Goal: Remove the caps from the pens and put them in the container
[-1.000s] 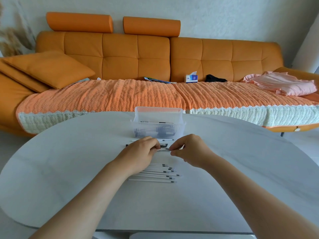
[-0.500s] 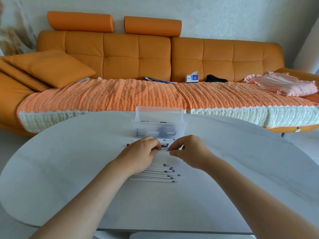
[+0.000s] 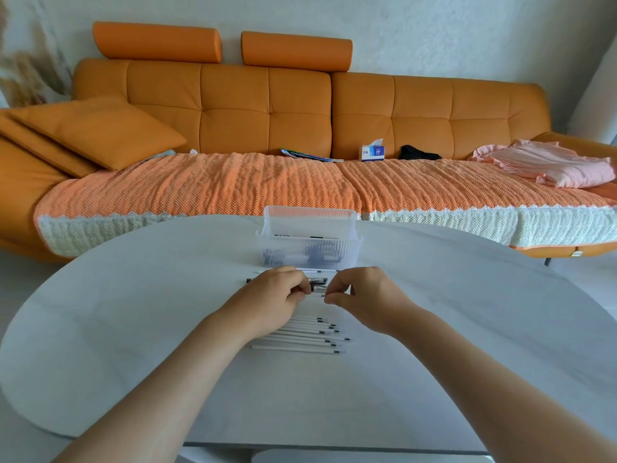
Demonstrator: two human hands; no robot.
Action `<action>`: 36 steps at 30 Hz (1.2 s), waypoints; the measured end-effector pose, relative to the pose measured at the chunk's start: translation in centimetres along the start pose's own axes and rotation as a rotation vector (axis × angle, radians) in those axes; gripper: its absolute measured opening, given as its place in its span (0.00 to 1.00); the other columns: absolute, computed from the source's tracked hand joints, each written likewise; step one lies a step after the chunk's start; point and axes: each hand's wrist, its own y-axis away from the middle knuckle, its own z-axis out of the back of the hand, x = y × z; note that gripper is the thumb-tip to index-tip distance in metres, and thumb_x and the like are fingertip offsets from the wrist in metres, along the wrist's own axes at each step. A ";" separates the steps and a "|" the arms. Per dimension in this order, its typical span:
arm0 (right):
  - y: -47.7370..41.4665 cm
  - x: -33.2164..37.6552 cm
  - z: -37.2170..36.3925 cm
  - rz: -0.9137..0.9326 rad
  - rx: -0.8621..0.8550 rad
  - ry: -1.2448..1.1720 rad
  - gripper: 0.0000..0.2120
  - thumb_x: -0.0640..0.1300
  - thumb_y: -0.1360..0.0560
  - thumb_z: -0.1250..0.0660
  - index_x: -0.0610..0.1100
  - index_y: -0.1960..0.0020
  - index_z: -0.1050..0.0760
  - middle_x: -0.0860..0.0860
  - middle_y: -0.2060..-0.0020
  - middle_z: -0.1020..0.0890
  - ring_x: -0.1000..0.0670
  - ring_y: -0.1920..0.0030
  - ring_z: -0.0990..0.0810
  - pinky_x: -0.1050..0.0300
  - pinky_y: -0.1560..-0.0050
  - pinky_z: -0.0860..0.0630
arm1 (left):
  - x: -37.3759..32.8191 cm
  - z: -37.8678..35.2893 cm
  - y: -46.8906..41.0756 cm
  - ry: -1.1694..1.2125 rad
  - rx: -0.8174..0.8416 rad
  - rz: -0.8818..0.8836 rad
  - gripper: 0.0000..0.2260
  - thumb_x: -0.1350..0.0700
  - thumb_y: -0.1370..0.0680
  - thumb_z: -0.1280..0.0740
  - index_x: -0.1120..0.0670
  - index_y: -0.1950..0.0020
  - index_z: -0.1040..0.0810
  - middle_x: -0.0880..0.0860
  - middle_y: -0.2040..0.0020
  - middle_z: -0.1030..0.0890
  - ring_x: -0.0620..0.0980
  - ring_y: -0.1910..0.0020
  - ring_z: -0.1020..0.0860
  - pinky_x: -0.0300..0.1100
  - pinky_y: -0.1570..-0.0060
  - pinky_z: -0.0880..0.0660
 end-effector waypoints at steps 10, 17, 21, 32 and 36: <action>0.0 0.6 -1.0 -0.003 0.097 -0.066 0.07 0.46 0.22 0.34 0.48 0.57 0.20 0.56 0.62 0.18 0.62 0.66 0.24 0.66 0.63 0.30 | 0.8 -0.1 1.0 0.014 -0.014 -0.031 0.05 0.56 0.20 0.36 0.49 0.49 0.21 0.41 0.52 0.24 0.39 0.51 0.26 0.37 0.48 0.28; -1.0 0.9 -0.4 -0.006 0.031 0.018 0.10 0.56 0.26 0.28 0.57 0.45 0.20 0.61 0.55 0.20 0.61 0.58 0.23 0.67 0.55 0.29 | 1.1 -0.2 1.1 -0.073 0.032 -0.003 0.06 0.52 0.19 0.37 0.47 0.46 0.21 0.43 0.50 0.25 0.42 0.51 0.27 0.42 0.48 0.28; -1.6 0.0 -0.3 -0.064 -0.048 0.138 0.08 0.51 0.21 0.36 0.57 0.45 0.20 0.60 0.50 0.21 0.55 0.50 0.22 0.56 0.48 0.23 | 1.2 -0.2 1.2 -0.101 0.038 -0.014 0.05 0.51 0.21 0.36 0.44 0.50 0.20 0.41 0.51 0.25 0.42 0.52 0.28 0.43 0.51 0.27; -1.9 0.2 -1.2 -0.086 -0.018 0.276 0.08 0.52 0.22 0.35 0.56 0.46 0.19 0.58 0.48 0.21 0.53 0.49 0.23 0.56 0.50 0.24 | 1.5 -0.3 0.8 -0.076 0.040 -0.009 0.10 0.52 0.21 0.36 0.43 0.42 0.20 0.39 0.50 0.25 0.41 0.51 0.26 0.39 0.50 0.28; -1.9 0.1 -0.7 -0.074 -0.046 0.233 0.07 0.51 0.21 0.36 0.56 0.47 0.19 0.60 0.49 0.21 0.53 0.48 0.23 0.55 0.49 0.24 | 1.6 -0.1 0.3 -0.059 -0.061 -0.033 0.11 0.56 0.21 0.35 0.47 0.40 0.21 0.42 0.48 0.25 0.44 0.46 0.28 0.42 0.46 0.28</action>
